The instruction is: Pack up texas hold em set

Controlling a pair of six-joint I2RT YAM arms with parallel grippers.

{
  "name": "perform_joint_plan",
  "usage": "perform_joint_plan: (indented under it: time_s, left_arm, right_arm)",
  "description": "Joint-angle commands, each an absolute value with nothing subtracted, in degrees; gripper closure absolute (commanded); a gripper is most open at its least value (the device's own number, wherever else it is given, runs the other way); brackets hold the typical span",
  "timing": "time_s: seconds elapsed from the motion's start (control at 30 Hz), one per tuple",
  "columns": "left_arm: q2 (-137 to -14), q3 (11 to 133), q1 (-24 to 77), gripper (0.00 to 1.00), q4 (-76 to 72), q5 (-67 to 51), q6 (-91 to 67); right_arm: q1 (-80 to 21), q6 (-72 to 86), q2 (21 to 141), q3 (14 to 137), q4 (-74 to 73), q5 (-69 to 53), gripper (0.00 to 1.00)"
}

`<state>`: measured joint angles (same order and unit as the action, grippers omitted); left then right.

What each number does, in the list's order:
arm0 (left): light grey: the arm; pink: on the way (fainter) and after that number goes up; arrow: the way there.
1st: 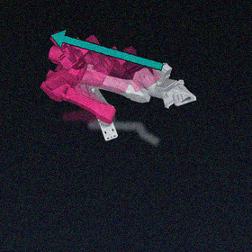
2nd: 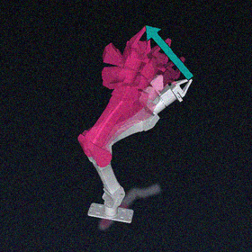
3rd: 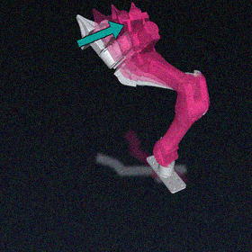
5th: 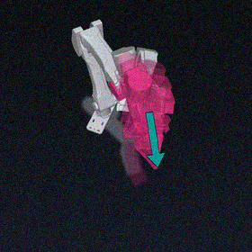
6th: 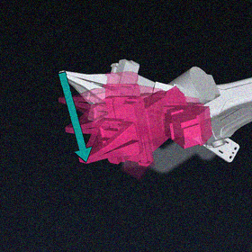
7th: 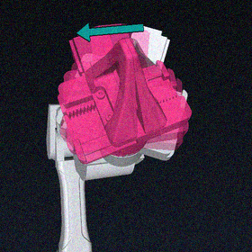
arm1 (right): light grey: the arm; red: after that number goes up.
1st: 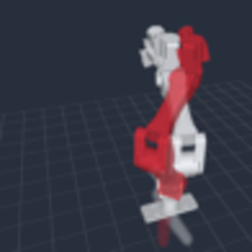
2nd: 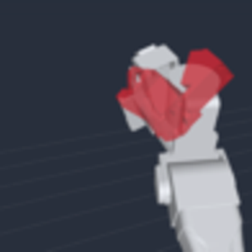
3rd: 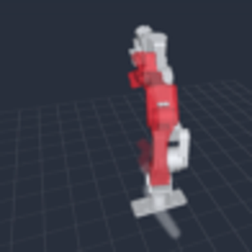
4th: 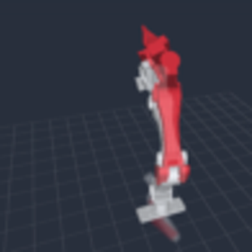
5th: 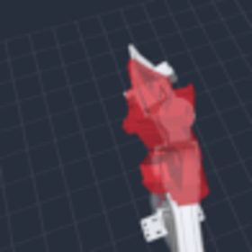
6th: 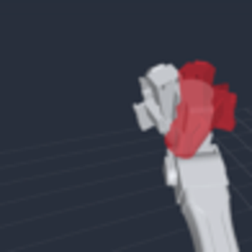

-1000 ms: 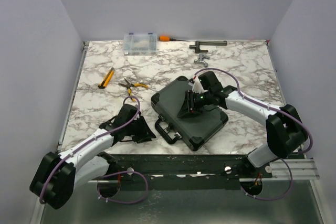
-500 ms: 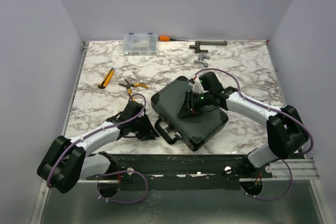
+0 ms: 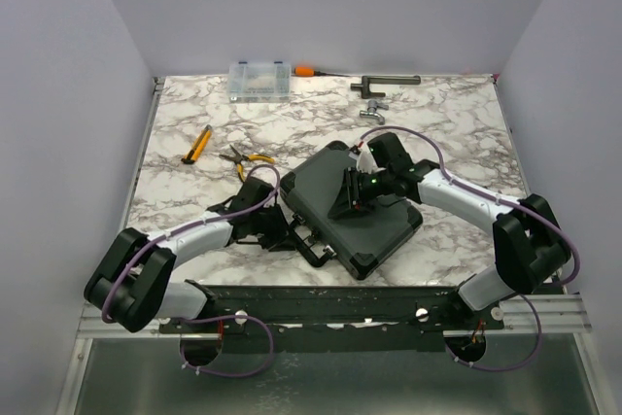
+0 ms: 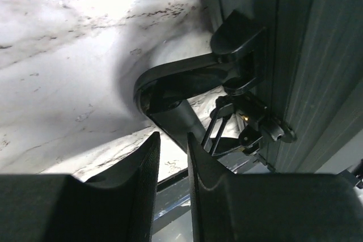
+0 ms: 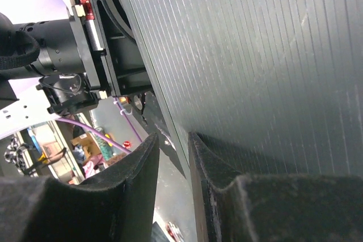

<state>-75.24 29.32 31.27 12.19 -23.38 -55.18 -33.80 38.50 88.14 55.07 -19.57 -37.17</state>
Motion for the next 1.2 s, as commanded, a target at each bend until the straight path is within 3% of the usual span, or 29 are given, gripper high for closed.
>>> perform_joint_plan:
  time_s: [0.0, 1.17]
  left_arm:
    - [-75.55, 31.67, 31.7, 0.75, 11.17, -25.35, -54.25]
    - [-79.17, 42.64, 35.44, 0.75, 14.89, -25.94, -56.82]
  right_arm:
    - [-34.09, 33.86, 92.79, 52.46, -28.74, -25.4, 0.67]
    - [-34.05, 32.44, 97.11, 51.58, -27.14, -25.58, 0.69]
